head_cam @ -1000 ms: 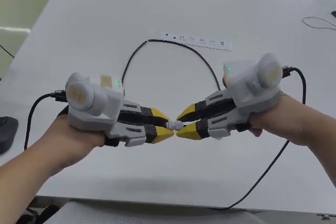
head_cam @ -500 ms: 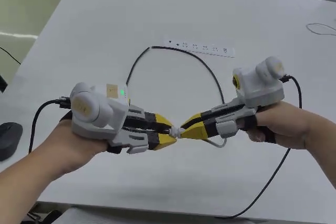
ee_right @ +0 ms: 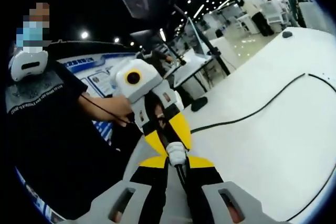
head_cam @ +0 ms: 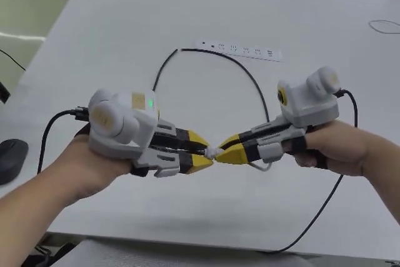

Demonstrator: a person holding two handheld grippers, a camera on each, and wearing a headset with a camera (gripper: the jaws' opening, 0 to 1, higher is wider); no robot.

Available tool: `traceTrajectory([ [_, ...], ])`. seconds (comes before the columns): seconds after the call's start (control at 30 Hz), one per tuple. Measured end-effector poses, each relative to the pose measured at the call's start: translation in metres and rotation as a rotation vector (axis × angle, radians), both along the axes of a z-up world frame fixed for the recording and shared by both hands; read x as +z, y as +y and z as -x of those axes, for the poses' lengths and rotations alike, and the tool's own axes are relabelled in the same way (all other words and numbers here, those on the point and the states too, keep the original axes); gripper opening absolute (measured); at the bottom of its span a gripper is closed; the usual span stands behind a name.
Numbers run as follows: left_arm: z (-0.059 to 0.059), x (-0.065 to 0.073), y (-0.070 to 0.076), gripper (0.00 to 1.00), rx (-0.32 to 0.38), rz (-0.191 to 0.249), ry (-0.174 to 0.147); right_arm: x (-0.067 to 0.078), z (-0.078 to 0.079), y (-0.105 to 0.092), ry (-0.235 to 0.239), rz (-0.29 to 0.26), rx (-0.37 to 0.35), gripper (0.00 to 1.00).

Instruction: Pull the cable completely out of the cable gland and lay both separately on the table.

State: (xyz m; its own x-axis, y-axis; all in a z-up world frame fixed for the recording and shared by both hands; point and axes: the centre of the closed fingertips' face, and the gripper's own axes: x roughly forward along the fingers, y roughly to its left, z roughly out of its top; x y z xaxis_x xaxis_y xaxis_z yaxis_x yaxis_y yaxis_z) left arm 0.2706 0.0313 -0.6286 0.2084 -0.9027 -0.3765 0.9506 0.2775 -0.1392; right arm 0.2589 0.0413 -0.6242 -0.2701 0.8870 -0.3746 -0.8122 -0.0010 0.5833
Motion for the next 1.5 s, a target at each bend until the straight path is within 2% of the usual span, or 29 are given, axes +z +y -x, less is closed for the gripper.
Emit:
traceTrajectory([
  [0.03,0.000,-0.001,0.000,0.14,0.014,0.008,0.036,0.000,0.000,0.000,-0.019,0.002,0.002,0.08],
  [0.07,0.000,0.000,0.000,0.14,0.010,0.011,0.034,0.001,0.001,0.000,-0.027,0.004,0.004,0.07],
  [0.13,0.001,0.000,-0.001,0.14,0.005,0.011,0.032,0.000,0.001,-0.001,-0.119,0.010,0.026,0.07],
  [0.17,0.003,-0.001,-0.001,0.14,0.008,0.014,0.057,0.000,0.002,-0.001,-0.163,0.021,0.039,0.07],
  [0.23,0.003,-0.002,0.000,0.14,0.009,0.014,0.061,-0.001,0.002,0.000,-0.235,0.034,0.048,0.07],
  [0.27,0.003,-0.002,0.000,0.14,0.013,0.016,0.078,-0.002,0.003,0.001,-0.308,0.040,0.068,0.07],
  [0.33,0.004,-0.003,0.001,0.14,0.013,0.021,0.094,-0.002,0.004,0.002,-0.402,0.047,0.085,0.07],
  [0.37,0.004,-0.004,0.001,0.14,0.024,0.027,0.120,-0.003,0.004,0.002,-0.430,0.057,0.083,0.07],
  [0.4,0.005,-0.005,0.001,0.14,0.031,0.032,0.164,-0.004,0.005,0.002,-0.510,0.067,0.112,0.07],
  [0.47,0.005,-0.006,0.000,0.14,0.026,0.031,0.153,-0.008,0.003,0.000,-0.601,0.094,0.128,0.07],
  [0.6,0.008,-0.007,0.000,0.14,0.023,0.034,0.177,-0.010,0.005,-0.001,-0.702,0.116,0.137,0.07],
  [0.63,0.008,-0.007,0.000,0.14,0.026,0.040,0.184,-0.010,0.004,-0.001,-0.742,0.126,0.133,0.07],
  [0.7,0.009,-0.007,0.000,0.14,0.035,0.055,0.226,-0.010,0.005,-0.001,-0.815,0.143,0.145,0.07],
  [0.8,0.010,-0.007,0.000,0.14,0.036,0.060,0.237,-0.010,0.007,-0.001,-0.855,0.156,0.139,0.07],
  [0.83,0.010,-0.007,0.000,0.14,0.036,0.061,0.239,-0.011,0.005,-0.001,-0.892,0.164,0.140,0.07],
  [0.87,0.010,-0.007,0.000,0.14,0.036,0.061,0.243,-0.011,0.006,-0.001,-0.905,0.167,0.142,0.07],
  [0.9,0.012,-0.007,0.000,0.14,0.034,0.061,0.259,-0.012,0.008,-0.001,-0.909,0.169,0.146,0.07],
  [1.03,0.012,-0.007,-0.001,0.14,0.028,0.057,0.249,-0.012,0.007,-0.002,-0.911,0.173,0.136,0.08],
  [1.07,0.012,-0.007,-0.001,0.14,0.028,0.057,0.245,-0.011,0.006,-0.002,-0.885,0.172,0.121,0.08],
  [1.13,0.013,-0.007,-0.002,0.15,0.022,0.052,0.218,-0.013,0.005,-0.004,-0.785,0.188,0.064,0.08],
  [1.17,0.013,-0.006,-0.002,0.15,0.020,0.051,0.210,-0.011,0.004,-0.003,-0.800,0.177,0.075,0.08],
  [1.2,0.013,-0.006,-0.002,0.15,0.018,0.049,0.201,-0.010,0.004,-0.003,-0.772,0.169,0.066,0.09],
  [1.23,0.013,-0.006,-0.002,0.15,0.017,0.047,0.186,-0.010,0.005,-0.003,-0.731,0.167,0.046,0.11],
  [1.27,0.014,-0.006,-0.001,0.15,0.011,0.043,0.169,-0.009,0.003,-0.004,-0.640,0.161,-0.002,0.15],
  [1.33,0.014,-0.007,-0.001,0.15,0.006,0.032,0.143,-0.006,0.004,-0.005,-0.530,0.141,-0.031,0.20],
  [1.37,0.014,-0.007,0.000,0.15,0.004,0.027,0.132,-0.001,0.007,-0.004,-0.420,0.092,-0.048,0.21],
  [1.4,0.015,-0.006,0.000,0.15,0.003,0.029,0.131,0.001,0.006,-0.004,-0.372,0.073,-0.062,0.23],
  [1.43,0.016,-0.005,-0.001,0.15,-0.001,0.032,0.124,0.001,0.002,-0.006,-0.358,0.072,-0.079,0.23],
  [1.5,0.017,-0.003,-0.002,0.15,-0.009,0.029,0.091,0.002,0.003,-0.010,-0.211,0.062,-0.094,0.22],
])
